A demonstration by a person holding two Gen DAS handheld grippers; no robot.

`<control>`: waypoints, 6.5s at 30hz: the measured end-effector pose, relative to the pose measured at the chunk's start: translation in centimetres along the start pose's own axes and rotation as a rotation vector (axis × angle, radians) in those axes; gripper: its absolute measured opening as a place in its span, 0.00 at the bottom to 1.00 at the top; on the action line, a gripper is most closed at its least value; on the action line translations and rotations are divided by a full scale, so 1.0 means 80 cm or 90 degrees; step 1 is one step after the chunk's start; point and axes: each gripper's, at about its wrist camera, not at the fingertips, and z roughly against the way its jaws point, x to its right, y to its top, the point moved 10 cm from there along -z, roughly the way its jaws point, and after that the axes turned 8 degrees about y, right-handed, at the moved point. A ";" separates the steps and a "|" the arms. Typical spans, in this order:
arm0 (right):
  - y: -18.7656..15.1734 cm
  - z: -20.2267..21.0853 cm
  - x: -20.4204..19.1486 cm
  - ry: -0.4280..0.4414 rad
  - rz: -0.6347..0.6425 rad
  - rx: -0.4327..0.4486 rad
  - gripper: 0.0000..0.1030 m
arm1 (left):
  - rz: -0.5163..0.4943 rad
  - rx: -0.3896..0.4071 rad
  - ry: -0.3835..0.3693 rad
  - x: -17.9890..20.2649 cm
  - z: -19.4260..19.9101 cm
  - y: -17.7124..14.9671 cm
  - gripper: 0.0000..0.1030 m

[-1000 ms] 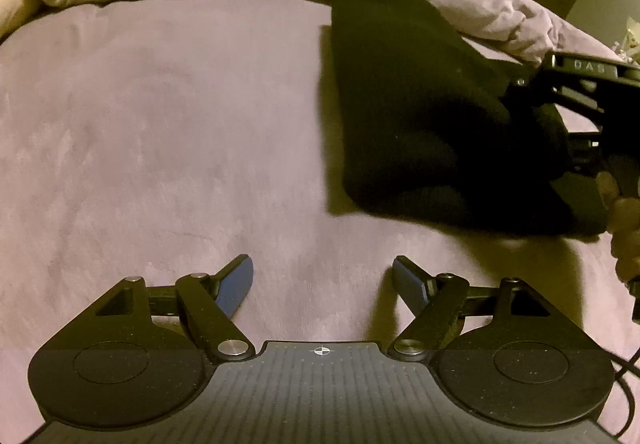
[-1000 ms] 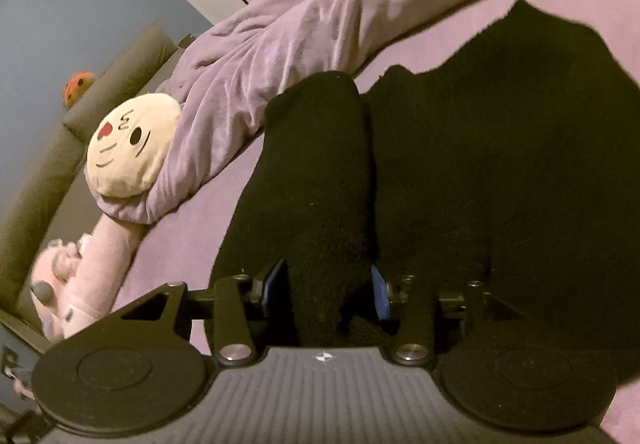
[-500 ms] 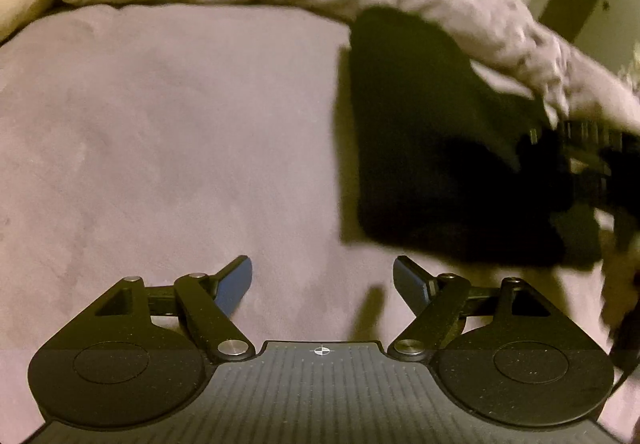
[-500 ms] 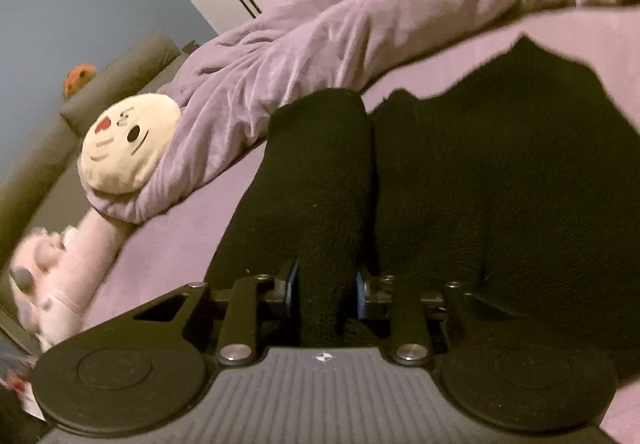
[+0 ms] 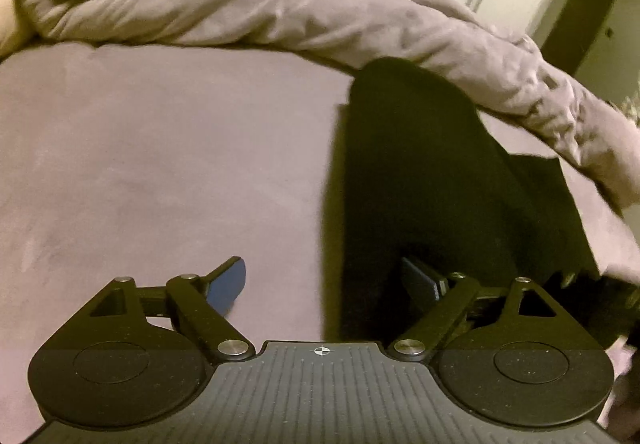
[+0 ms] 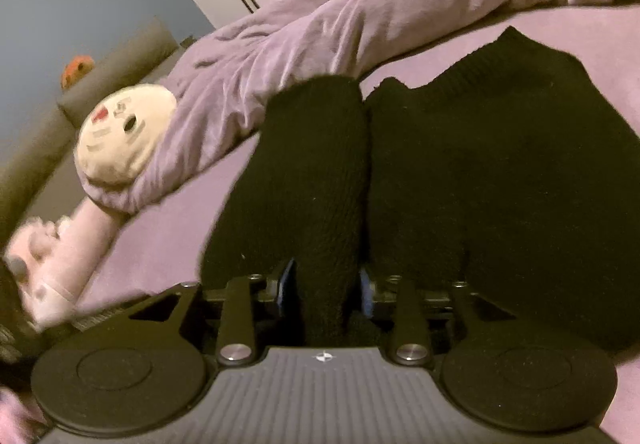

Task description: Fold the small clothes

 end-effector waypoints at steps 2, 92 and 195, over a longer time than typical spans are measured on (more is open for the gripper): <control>0.019 0.006 0.004 0.032 -0.039 0.017 0.55 | -0.016 0.008 -0.013 0.003 0.001 0.001 0.85; 0.140 0.036 -0.093 -0.129 0.325 0.088 0.20 | 0.018 0.042 -0.037 0.020 0.032 0.001 0.90; 0.118 0.033 0.121 -0.228 0.228 0.105 0.70 | -0.135 0.094 -0.079 0.178 -0.058 0.039 1.00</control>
